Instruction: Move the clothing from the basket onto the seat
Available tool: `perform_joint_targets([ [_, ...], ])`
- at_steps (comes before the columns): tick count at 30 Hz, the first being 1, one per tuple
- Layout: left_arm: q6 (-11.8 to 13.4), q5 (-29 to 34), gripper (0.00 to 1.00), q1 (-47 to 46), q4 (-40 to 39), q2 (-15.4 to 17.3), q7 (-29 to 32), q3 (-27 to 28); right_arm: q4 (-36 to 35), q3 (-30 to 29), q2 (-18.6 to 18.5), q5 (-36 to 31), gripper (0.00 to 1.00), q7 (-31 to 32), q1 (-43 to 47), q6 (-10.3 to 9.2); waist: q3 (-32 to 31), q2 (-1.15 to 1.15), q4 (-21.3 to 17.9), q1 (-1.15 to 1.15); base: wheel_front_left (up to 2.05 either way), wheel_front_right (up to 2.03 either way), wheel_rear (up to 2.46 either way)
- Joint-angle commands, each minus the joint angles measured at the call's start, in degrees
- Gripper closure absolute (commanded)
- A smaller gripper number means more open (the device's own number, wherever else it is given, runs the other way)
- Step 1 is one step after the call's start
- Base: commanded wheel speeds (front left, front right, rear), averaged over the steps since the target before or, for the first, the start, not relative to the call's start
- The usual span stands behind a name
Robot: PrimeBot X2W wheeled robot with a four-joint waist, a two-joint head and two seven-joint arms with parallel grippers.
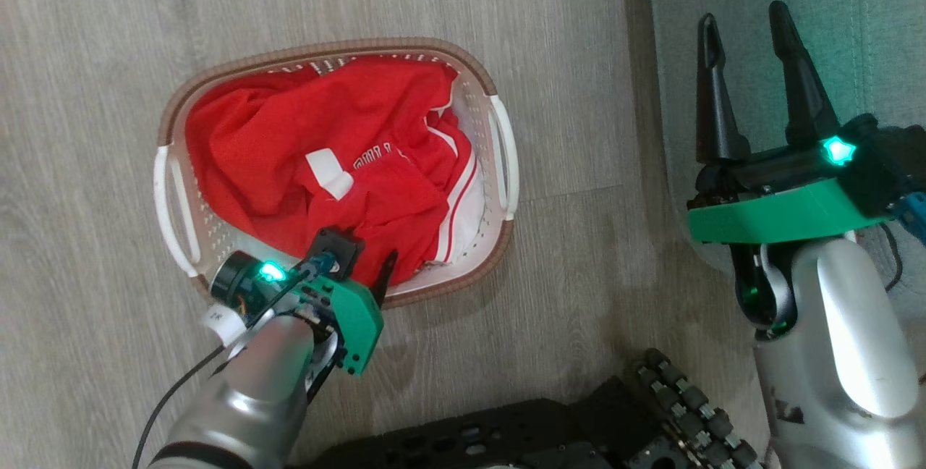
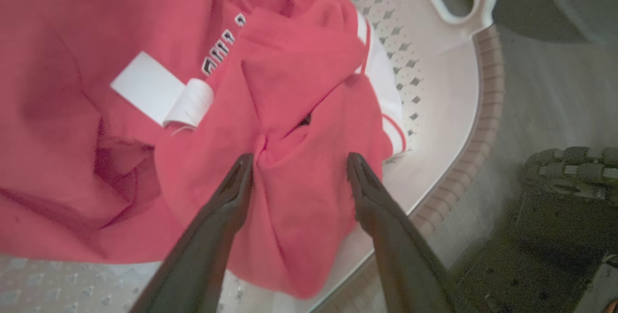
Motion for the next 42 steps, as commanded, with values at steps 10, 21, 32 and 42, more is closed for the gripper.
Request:
perform_joint_targets([
  [10,0.76,-3.60,1.00,-0.96,3.75,0.63,-0.56,-1.96,-1.94,1.23,-0.34,0.50,0.00,-0.52,-0.12,-0.01,0.08,0.00,-0.58,-0.01,0.00,0.00,0.00],
  [21,3.85,-7.64,1.00,1.71,-4.53,0.75,-0.69,0.02,1.35,2.37,-0.34,0.91,0.00,-0.52,1.42,-0.01,-9.32,0.00,0.92,-0.01,0.00,0.00,0.00],
  [32,3.44,-8.71,1.00,8.99,-17.36,1.45,-0.70,5.85,6.79,2.68,-0.34,0.79,0.00,-0.52,6.69,-0.01,-25.67,0.00,2.85,-0.01,0.00,0.00,0.00],
  [42,2.54,-9.49,1.00,10.75,-24.34,2.05,-0.71,9.35,10.64,2.17,-0.34,0.12,0.00,-0.52,13.85,-0.01,-39.31,0.00,4.11,-0.01,0.00,0.00,0.00],
])
